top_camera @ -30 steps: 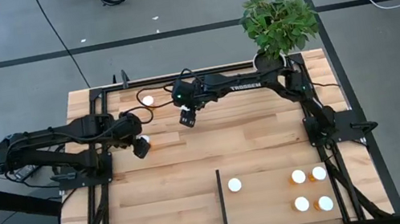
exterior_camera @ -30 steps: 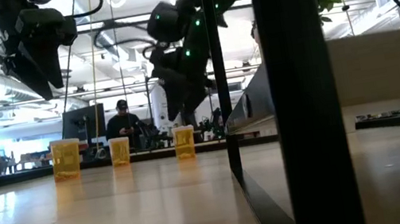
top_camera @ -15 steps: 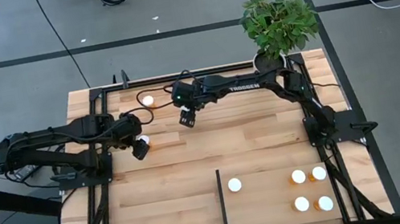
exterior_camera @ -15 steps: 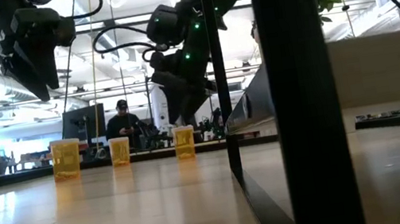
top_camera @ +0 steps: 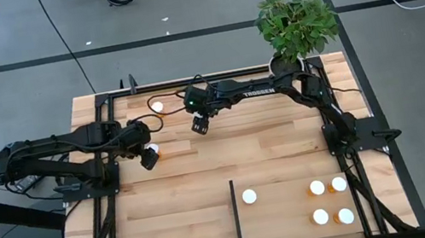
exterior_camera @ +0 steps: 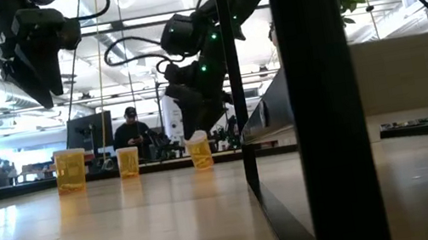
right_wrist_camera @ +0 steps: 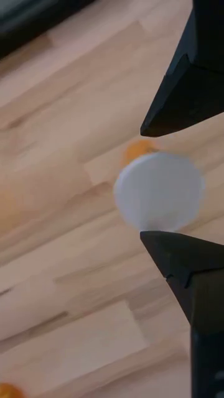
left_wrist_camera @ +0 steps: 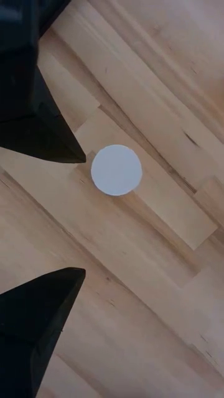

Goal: Pick and place medicine bottles onto shelf by color
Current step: Put the orange pill bottle on the shelf aligned with the other orange pill bottles

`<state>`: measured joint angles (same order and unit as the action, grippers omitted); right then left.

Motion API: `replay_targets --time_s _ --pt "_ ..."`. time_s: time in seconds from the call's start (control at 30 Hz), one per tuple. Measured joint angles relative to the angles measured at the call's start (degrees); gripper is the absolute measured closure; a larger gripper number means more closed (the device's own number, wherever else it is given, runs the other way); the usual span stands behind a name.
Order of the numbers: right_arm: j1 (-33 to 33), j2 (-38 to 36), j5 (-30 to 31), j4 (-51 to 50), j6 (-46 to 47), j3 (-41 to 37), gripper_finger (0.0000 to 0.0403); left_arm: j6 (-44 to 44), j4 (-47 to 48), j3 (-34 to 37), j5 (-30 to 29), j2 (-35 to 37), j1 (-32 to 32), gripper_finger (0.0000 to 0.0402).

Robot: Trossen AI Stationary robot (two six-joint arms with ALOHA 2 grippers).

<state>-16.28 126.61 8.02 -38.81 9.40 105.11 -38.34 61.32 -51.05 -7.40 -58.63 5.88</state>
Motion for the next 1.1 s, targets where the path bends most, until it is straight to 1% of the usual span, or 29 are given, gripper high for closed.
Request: replay_targets --time_s 0.1,0.67,1.1 --pt "-0.10 -0.07 0.69 1.59 0.37 0.09 0.0134 0.00 0.00 0.00 0.01 0.00 -0.01 0.0108" --pt "-0.35 -0.07 1.58 1.41 0.68 0.07 0.0134 0.02 0.00 0.00 0.01 0.00 0.01 0.0108" --pt "-0.32 -0.07 0.54 -2.02 2.14 0.07 0.0131 0.06 0.02 0.00 0.01 0.00 0.00 0.0108"
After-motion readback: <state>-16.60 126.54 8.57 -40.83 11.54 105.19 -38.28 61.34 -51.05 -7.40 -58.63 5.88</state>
